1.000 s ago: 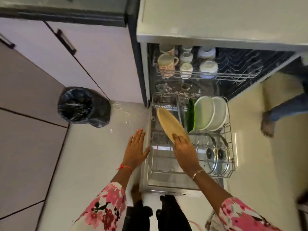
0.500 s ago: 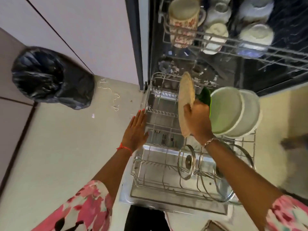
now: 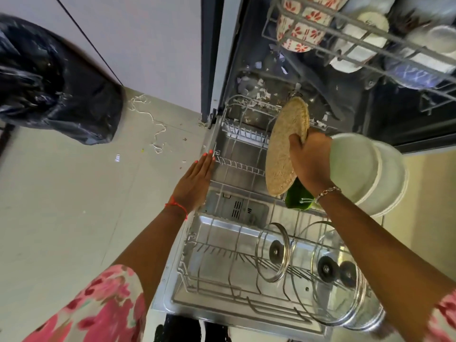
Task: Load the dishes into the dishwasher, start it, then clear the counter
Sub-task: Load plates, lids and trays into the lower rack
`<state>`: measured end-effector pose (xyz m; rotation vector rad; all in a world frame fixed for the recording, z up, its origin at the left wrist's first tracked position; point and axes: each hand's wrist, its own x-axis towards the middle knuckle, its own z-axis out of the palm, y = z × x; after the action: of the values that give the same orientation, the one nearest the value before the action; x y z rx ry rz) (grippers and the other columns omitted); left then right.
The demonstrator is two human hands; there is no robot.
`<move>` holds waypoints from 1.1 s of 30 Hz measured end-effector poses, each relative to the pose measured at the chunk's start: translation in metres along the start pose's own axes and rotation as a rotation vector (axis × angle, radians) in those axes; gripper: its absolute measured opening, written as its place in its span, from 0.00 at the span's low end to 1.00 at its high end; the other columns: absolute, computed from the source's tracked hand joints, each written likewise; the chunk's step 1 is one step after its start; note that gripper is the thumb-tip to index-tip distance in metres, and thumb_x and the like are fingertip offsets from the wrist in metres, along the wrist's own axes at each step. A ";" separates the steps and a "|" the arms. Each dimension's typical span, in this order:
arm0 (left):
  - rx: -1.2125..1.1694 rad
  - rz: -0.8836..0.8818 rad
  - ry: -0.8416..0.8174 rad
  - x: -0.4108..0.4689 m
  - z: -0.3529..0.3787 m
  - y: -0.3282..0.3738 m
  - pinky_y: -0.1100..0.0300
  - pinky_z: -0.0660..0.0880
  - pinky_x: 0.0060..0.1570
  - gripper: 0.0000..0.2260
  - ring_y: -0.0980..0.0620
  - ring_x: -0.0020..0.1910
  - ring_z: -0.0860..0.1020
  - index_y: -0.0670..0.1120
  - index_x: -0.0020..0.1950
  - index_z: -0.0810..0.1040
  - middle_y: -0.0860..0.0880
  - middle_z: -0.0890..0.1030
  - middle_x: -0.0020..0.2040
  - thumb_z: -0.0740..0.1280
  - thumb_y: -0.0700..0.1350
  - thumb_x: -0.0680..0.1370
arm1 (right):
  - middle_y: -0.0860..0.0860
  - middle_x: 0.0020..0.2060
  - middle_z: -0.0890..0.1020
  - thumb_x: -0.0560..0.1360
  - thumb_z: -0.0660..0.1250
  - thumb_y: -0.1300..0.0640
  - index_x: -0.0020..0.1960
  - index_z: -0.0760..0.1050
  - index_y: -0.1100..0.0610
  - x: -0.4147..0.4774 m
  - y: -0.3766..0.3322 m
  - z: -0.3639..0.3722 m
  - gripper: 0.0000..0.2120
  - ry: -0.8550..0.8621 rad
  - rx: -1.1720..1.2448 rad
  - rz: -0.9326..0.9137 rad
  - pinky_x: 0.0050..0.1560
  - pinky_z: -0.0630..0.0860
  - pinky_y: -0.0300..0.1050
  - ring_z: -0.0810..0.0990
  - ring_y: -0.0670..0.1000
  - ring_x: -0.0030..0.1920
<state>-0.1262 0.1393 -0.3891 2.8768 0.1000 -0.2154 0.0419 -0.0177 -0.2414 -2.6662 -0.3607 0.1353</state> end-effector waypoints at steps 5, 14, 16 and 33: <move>-0.003 0.016 0.018 -0.001 0.006 0.000 0.49 0.57 0.68 0.35 0.39 0.72 0.57 0.35 0.72 0.53 0.35 0.59 0.73 0.66 0.29 0.69 | 0.60 0.39 0.77 0.79 0.58 0.58 0.45 0.74 0.68 0.003 -0.006 0.003 0.14 -0.028 0.022 -0.004 0.41 0.76 0.47 0.75 0.54 0.38; -0.004 -0.002 0.024 -0.002 0.007 0.003 0.48 0.57 0.67 0.36 0.40 0.71 0.56 0.35 0.72 0.53 0.35 0.61 0.72 0.67 0.29 0.68 | 0.58 0.45 0.73 0.79 0.59 0.57 0.51 0.72 0.69 0.023 -0.014 0.001 0.14 -0.069 0.015 0.034 0.46 0.69 0.45 0.72 0.56 0.49; 0.001 -0.002 0.033 -0.002 0.007 0.004 0.48 0.58 0.66 0.36 0.39 0.71 0.59 0.35 0.71 0.54 0.35 0.63 0.71 0.68 0.29 0.67 | 0.54 0.39 0.70 0.78 0.59 0.57 0.48 0.72 0.66 0.027 -0.013 -0.001 0.11 -0.054 0.039 0.056 0.42 0.68 0.43 0.72 0.54 0.45; 0.039 -0.034 0.017 -0.002 0.007 0.004 0.50 0.59 0.66 0.34 0.39 0.71 0.63 0.34 0.71 0.57 0.35 0.63 0.71 0.68 0.30 0.68 | 0.62 0.55 0.74 0.79 0.58 0.57 0.56 0.71 0.69 0.022 -0.007 0.020 0.15 -0.153 -0.060 0.017 0.53 0.65 0.44 0.71 0.59 0.57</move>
<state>-0.1286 0.1332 -0.3940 2.9178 0.1495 -0.2019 0.0588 0.0026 -0.2569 -2.7259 -0.3960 0.3400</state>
